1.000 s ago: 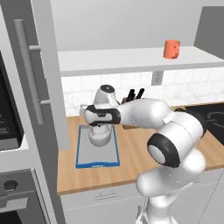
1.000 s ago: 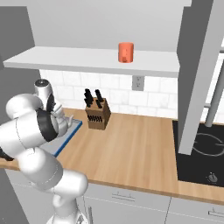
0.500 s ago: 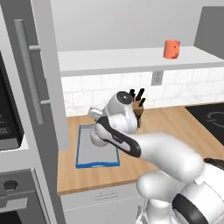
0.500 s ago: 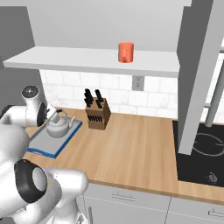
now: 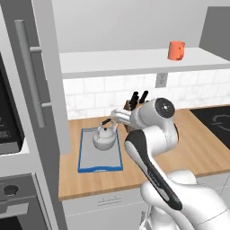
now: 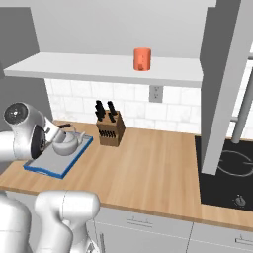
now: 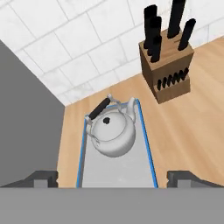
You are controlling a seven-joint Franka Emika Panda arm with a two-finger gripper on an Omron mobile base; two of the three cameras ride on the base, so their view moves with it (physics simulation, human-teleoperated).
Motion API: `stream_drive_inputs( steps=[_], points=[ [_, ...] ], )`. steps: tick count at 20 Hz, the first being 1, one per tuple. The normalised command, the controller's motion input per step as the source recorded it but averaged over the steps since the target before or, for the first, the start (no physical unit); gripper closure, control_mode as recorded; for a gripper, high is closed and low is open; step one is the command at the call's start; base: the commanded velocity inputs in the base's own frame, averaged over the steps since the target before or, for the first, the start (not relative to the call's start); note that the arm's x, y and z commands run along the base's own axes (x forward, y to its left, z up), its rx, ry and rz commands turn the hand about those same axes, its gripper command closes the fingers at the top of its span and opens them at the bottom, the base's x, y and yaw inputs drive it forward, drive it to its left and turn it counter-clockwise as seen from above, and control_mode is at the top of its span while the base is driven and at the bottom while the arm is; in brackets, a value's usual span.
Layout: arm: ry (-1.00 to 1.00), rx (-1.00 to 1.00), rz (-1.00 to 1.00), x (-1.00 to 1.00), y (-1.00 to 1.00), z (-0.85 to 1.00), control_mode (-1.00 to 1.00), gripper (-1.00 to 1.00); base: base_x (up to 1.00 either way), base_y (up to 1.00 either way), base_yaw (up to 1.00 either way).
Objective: Pick the kettle from the counter and place it on the tray. Then pick the mug from the cabinet and place it on the tray. Then close the cabinet doors.
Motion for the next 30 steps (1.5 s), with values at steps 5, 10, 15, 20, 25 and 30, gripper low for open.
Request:
stream_drive_inputs(
  steps=[5, 10, 15, 20, 25, 30],
  points=[
    [0.05, -0.1, 0.04, -0.36, -0.28, 0.29, -1.0, -1.0, 0.0, 0.0, 0.0],
    [0.0, -0.02, 0.02, 0.0, -0.25, 0.03, -1.0, -1.0, 0.0, 0.0, 0.0],
    [-0.03, 0.0, 0.08, -0.3, -0.44, 0.47, -1.0, -1.0, 0.0, 0.0, 0.0],
    [0.0, -0.08, 0.01, -0.7, -0.67, 0.99, -1.0, -1.0, 0.0, 0.0, 0.0],
    [0.01, -0.14, 0.0, -0.71, -0.81, 0.9, -1.0, -1.0, 0.0, 0.0, 0.0],
    [0.0, -0.05, 0.0, -0.24, -0.89, 0.17, -1.0, -1.0, 0.0, 0.0, 0.0]
  ],
)
